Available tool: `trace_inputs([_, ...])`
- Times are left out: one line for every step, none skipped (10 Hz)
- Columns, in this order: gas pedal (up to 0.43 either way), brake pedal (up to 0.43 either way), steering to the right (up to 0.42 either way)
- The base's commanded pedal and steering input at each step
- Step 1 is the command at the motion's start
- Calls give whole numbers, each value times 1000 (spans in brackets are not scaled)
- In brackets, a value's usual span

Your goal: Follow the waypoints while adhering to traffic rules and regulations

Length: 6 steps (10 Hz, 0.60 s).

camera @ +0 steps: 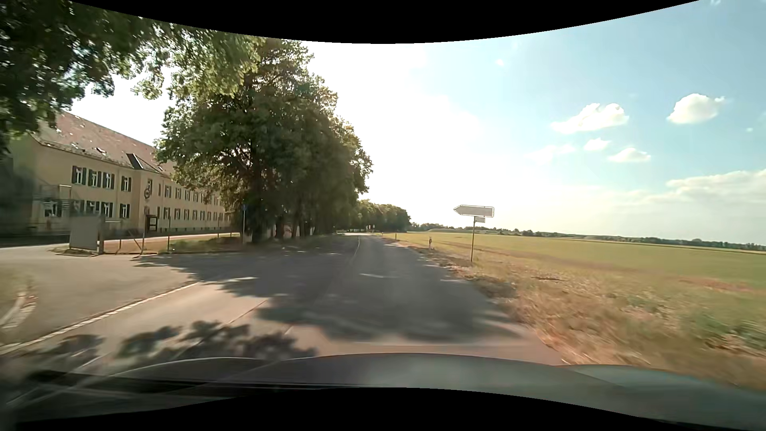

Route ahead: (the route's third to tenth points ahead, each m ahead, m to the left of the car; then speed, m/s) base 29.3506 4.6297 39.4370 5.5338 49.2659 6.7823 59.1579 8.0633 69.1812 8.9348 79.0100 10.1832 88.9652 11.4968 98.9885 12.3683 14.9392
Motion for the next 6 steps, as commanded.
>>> trace_inputs([59, 6, -12])
trace_inputs([59, 6, -13])
trace_inputs([59, 6, -13])
trace_inputs([59, 6, -13])
trace_inputs([59, 6, -14])
trace_inputs([59, 6, -15])
